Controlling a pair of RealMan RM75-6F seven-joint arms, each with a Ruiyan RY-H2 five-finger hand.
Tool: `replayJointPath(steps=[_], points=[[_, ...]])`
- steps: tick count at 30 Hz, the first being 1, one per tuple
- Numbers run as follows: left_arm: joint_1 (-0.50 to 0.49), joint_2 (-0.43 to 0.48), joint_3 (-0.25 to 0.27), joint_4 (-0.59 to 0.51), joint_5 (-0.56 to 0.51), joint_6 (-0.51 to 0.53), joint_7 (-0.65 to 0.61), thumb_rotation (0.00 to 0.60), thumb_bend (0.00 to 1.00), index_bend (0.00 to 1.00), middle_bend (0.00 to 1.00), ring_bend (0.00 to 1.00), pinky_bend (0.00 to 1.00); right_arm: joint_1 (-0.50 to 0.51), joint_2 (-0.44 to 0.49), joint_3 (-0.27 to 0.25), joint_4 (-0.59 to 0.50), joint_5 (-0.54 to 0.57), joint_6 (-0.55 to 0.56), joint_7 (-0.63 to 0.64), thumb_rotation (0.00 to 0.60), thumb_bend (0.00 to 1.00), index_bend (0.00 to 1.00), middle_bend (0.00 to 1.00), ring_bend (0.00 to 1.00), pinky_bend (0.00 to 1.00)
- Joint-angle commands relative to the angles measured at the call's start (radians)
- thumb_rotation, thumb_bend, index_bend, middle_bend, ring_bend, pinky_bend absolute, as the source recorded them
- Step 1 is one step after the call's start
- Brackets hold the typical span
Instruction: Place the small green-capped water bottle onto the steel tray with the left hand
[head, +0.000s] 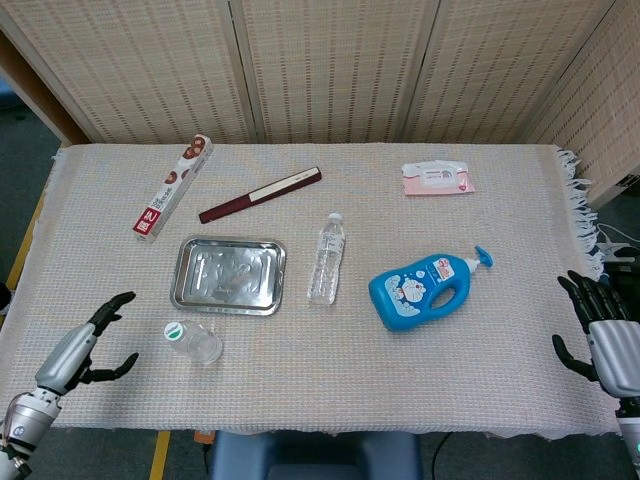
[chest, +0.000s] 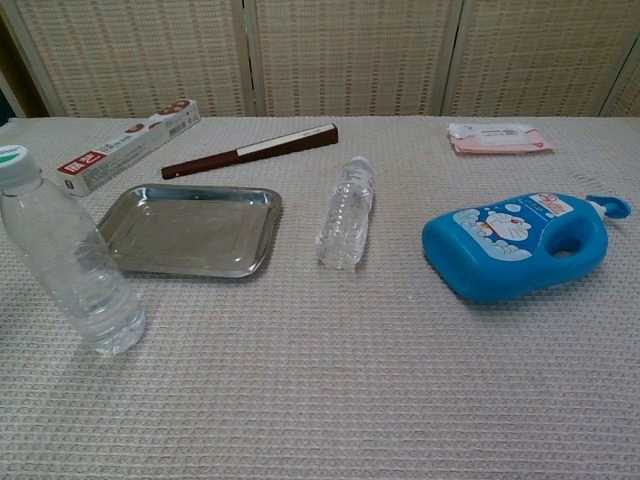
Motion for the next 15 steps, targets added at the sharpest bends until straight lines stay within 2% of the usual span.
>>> replayJointPath(steps=[1,11,15], points=[[-0.003,-0.023,0.0,-0.024,-0.01,0.0,-0.013,0.6,0.38,0.0,0.0,0.0,0.16,0.0,0.0,0.0,0.001,0.0,0.001,0.002,0.6,0.18,0.0,0.0,0.0,0.07],[-0.017,-0.086,0.015,-0.064,-0.035,-0.027,0.004,0.6,0.39,0.0,0.0,0.0,0.15,0.001,0.005,0.0,0.0,0.0,-0.001,0.014,0.6,0.18,0.0,0.0,0.0,0.07],[-0.016,-0.121,0.007,-0.066,-0.064,-0.013,0.051,0.6,0.39,0.0,0.0,0.0,0.15,0.003,0.004,0.0,0.001,0.004,-0.006,0.007,0.6,0.18,0.0,0.0,0.0,0.07]])
